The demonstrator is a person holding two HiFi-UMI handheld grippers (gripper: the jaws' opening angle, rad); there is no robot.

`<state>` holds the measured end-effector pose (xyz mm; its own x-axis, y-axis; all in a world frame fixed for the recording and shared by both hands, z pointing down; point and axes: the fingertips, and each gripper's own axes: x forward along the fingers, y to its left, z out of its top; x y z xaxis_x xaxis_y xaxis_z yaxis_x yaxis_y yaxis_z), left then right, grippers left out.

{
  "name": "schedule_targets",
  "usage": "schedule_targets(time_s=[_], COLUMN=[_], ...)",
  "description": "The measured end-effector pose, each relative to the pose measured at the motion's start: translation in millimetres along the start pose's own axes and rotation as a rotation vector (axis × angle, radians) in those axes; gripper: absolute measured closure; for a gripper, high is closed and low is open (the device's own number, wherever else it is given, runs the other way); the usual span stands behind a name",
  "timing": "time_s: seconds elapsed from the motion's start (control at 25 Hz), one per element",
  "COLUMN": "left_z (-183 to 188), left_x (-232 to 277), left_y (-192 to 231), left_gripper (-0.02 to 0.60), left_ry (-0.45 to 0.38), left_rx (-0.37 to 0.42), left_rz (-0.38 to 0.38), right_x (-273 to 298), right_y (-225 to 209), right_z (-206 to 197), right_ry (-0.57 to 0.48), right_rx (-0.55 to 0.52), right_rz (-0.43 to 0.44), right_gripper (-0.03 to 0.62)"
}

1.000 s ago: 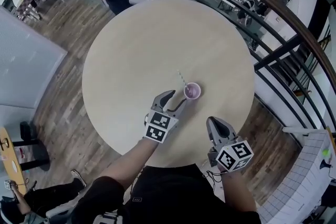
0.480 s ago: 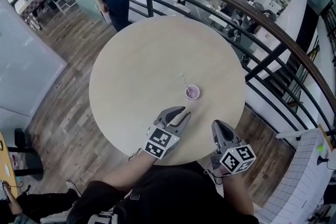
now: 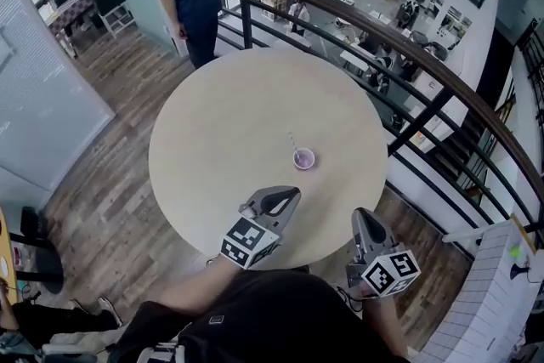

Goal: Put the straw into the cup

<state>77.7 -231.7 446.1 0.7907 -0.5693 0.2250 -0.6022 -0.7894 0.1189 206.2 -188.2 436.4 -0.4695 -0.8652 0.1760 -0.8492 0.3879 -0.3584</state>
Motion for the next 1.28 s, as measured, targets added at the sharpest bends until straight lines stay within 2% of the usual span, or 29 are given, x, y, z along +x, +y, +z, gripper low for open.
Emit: schedule_targets(time_s=[0.24,0.4,0.84,1.28], left_z=[17.5,25.8,35.0,32.7], left_x=[-24.1,-22.9,-24.5,-28.1], left_y=[-33.2,-42.9,-32.6,-29.6], left_gripper=[0.574,0.575,0.575,0.575], left_ry=[-0.040,-0.064,-0.067,-0.066], left_rx=[0.029,0.050,0.051,0.036], left_rz=[-0.004,0.006,0.067,0.083], right_x=[-36.4,-46.6,-42.2,-38.3], right_y=[4.0,-1.4,5.0,13.6], right_z=[14.1,22.4,38.4,37.1], right_ry=[-0.052,-0.075,-0.115,-0.110], right_rx=[-0.011,-0.042,-0.085,-0.110], right_rz=[-0.009,-0.006,0.042,0.065], right_gripper=[0.572,0.572,0.572,0.572])
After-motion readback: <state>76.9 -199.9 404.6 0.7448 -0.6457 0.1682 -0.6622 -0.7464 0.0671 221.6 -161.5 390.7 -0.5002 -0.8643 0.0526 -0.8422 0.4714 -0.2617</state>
